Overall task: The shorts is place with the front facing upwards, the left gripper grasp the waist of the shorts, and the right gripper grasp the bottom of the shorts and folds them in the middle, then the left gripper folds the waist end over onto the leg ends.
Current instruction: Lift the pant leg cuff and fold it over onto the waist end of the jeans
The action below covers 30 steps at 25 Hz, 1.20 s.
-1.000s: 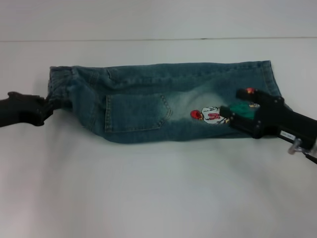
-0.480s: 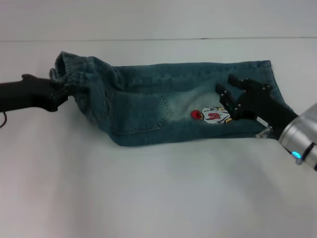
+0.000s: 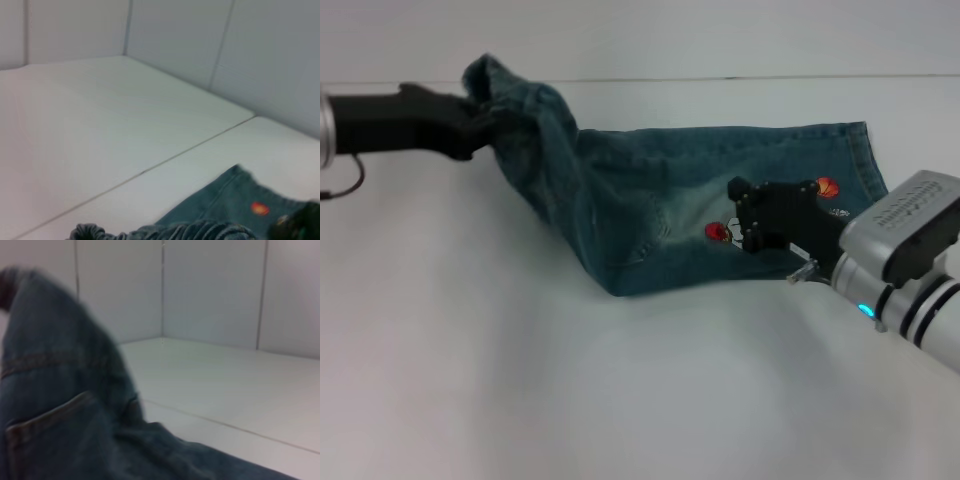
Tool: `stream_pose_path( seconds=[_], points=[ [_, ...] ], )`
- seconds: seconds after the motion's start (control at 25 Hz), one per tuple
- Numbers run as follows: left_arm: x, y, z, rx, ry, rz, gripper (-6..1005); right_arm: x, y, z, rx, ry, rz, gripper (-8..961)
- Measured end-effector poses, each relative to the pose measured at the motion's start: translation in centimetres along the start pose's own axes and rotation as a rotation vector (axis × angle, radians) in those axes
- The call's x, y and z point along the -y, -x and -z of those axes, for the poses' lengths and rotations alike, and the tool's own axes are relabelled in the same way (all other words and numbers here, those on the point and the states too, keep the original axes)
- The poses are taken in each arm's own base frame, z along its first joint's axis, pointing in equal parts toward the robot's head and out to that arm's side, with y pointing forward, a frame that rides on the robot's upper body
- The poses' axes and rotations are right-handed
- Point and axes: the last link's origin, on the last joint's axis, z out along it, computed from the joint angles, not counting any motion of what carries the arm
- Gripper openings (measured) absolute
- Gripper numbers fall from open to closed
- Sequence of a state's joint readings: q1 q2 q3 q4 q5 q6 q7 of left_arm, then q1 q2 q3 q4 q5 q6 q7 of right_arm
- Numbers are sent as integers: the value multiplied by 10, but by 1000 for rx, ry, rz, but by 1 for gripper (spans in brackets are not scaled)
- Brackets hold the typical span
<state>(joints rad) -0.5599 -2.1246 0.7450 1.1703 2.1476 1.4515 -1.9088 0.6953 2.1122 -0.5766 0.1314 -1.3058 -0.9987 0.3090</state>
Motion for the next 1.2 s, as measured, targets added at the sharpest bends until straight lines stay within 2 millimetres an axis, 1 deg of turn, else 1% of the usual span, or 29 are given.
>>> stream_pose_path(
  seconds=[0.08, 0.28, 0.64, 0.76, 0.8, 0.92, 1.04, 1.12, 1.2],
  points=[
    [-6, -13, -4, 0, 24, -4, 60, -4, 1, -5, -15, 15, 10, 60],
    [-28, -46, -23, 2, 91, -29, 58, -13, 0, -15, -72, 41, 31, -1],
    [-90, -95, -81, 56, 245, -101, 55, -29, 1, -25, -112, 121, 80, -2],
    [-99, -102, -89, 60, 257, -112, 56, -32, 1, -26, -116, 140, 89, -2],
    [-110, -112, -101, 60, 276, -122, 56, -33, 1, -26, -116, 145, 90, -2],
    [-117, -118, -110, 55, 282, -126, 56, -34, 1, -26, -119, 154, 91, -2],
    [-118, -122, -120, 52, 273, -129, 55, -33, -4, -18, -118, 157, 83, -1],
    [-117, -124, -124, 50, 260, -131, 55, -31, -10, -7, -101, 163, 75, 0],
    [-115, -125, -128, 49, 245, -130, 56, -26, -16, 9, -67, 150, 64, 1]
  ],
)
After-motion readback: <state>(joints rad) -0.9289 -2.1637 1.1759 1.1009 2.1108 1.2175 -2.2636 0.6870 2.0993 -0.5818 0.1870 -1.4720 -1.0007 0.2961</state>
